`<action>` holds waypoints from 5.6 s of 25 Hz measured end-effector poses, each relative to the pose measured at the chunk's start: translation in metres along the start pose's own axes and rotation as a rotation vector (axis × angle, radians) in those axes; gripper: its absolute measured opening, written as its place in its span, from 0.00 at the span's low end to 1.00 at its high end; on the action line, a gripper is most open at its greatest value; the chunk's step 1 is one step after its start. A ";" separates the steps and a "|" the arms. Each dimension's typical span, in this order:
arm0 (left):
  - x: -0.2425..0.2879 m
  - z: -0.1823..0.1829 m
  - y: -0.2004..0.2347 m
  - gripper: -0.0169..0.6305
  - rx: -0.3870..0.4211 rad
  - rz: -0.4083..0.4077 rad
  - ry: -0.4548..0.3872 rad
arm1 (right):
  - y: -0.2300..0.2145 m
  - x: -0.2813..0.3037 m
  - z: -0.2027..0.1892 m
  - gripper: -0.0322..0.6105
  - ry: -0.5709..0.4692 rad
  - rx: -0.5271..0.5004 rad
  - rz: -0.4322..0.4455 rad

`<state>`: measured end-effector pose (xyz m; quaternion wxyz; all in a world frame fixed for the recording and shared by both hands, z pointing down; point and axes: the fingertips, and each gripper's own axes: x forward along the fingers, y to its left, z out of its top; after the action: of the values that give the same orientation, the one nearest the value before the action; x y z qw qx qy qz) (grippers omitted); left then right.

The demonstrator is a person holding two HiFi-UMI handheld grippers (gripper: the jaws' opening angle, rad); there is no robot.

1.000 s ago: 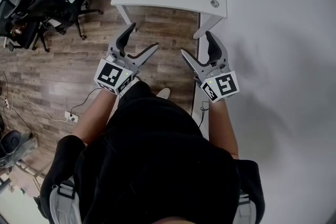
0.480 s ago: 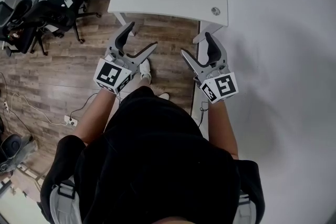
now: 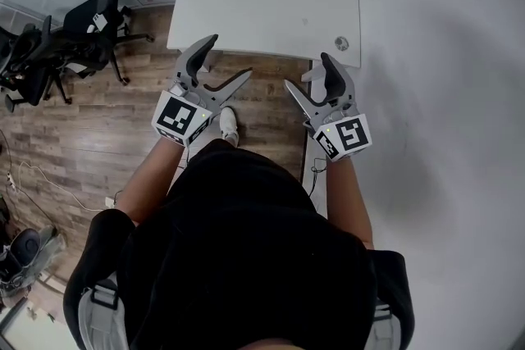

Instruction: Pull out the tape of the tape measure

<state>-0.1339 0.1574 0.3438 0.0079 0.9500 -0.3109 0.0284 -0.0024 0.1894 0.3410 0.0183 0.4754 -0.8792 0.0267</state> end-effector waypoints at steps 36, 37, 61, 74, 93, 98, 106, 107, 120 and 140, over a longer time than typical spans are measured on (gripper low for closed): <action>0.232 -0.034 0.130 0.62 -0.022 0.024 0.142 | -0.216 0.169 -0.060 0.65 0.179 0.097 0.126; 0.236 -0.037 0.131 0.62 -0.019 0.028 0.148 | -0.220 0.173 -0.066 0.65 0.190 0.099 0.139; 0.309 -0.173 0.196 0.60 0.050 -0.111 0.371 | -0.269 0.253 -0.194 0.61 0.437 0.149 0.191; 0.347 -0.228 0.205 0.60 0.089 -0.208 0.435 | -0.287 0.275 -0.237 0.60 0.488 0.144 0.210; 0.376 -0.299 0.210 0.57 0.077 -0.328 0.552 | -0.297 0.297 -0.291 0.56 0.556 0.179 0.219; 0.384 -0.318 0.211 0.57 0.070 -0.346 0.589 | -0.299 0.299 -0.299 0.56 0.570 0.195 0.211; 0.392 -0.334 0.206 0.56 0.096 -0.401 0.628 | -0.299 0.305 -0.309 0.56 0.601 0.194 0.211; 0.393 -0.336 0.206 0.55 0.098 -0.405 0.632 | -0.300 0.306 -0.312 0.56 0.602 0.196 0.212; 0.404 -0.363 0.207 0.52 0.122 -0.461 0.697 | -0.303 0.316 -0.330 0.55 0.635 0.207 0.221; 0.406 -0.369 0.199 0.38 0.171 -0.485 0.735 | -0.310 0.321 -0.328 0.51 0.637 0.201 0.227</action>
<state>0.0575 -0.2310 0.7356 0.0459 0.9195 -0.0522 0.3869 0.0840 -0.2271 0.6962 0.2418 0.3416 -0.8696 0.2621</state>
